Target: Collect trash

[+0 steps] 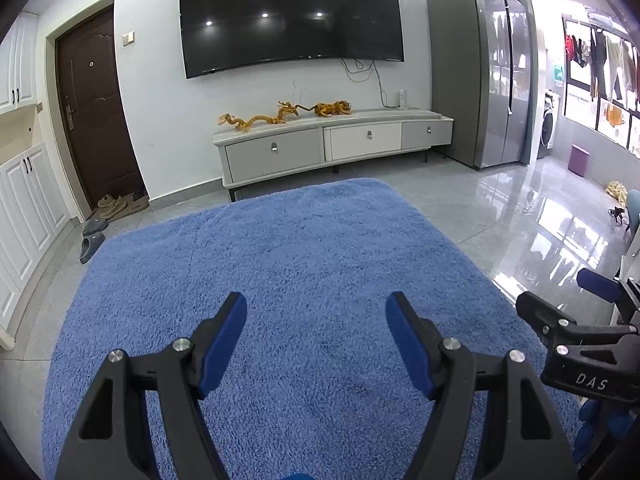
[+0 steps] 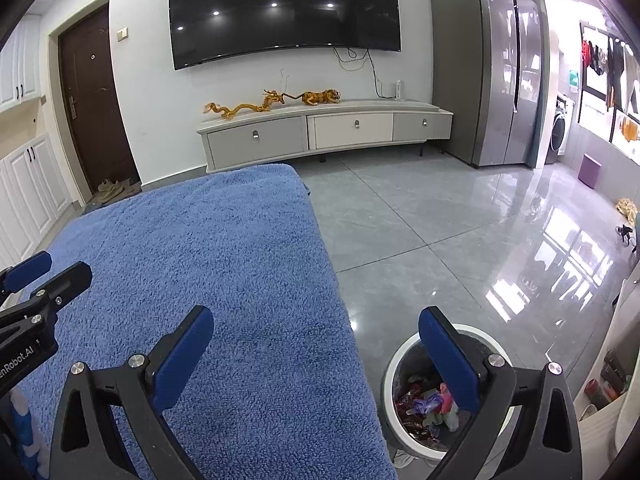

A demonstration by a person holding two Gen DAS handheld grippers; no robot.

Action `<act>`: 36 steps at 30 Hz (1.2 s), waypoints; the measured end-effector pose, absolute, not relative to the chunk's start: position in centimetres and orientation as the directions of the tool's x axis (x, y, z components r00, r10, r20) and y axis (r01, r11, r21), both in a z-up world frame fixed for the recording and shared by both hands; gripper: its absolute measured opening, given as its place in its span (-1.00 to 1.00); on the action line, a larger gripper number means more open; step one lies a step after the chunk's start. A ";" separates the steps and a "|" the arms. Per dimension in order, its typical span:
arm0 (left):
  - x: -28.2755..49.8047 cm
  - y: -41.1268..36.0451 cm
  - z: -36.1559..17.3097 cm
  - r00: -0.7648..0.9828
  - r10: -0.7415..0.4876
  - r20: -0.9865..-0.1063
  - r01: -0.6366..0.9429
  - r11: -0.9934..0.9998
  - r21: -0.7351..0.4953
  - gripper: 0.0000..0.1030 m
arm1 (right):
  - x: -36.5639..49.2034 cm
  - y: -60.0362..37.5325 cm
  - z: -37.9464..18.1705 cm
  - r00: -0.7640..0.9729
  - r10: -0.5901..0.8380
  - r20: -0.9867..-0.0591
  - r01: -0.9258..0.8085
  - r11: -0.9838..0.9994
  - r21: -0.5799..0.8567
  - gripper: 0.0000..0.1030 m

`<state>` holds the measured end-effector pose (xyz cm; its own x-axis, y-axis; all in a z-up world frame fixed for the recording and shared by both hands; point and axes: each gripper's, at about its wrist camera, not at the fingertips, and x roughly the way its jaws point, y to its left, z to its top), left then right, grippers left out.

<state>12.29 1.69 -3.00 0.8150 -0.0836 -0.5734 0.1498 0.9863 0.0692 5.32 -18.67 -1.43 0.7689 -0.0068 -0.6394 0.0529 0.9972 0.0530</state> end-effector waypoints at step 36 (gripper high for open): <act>10.7 2.9 -2.8 0.835 -0.053 -0.547 0.091 0.995 0.042 0.60 | 5.2 -17.7 -1.5 0.779 -0.006 -0.627 0.049 0.997 0.051 1.00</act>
<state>10.70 2.92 -2.78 0.8351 -0.0531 -0.5475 0.0909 0.9950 0.0422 5.20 -17.71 -1.45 0.7789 -0.0062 -0.6271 0.0493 0.9975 0.0514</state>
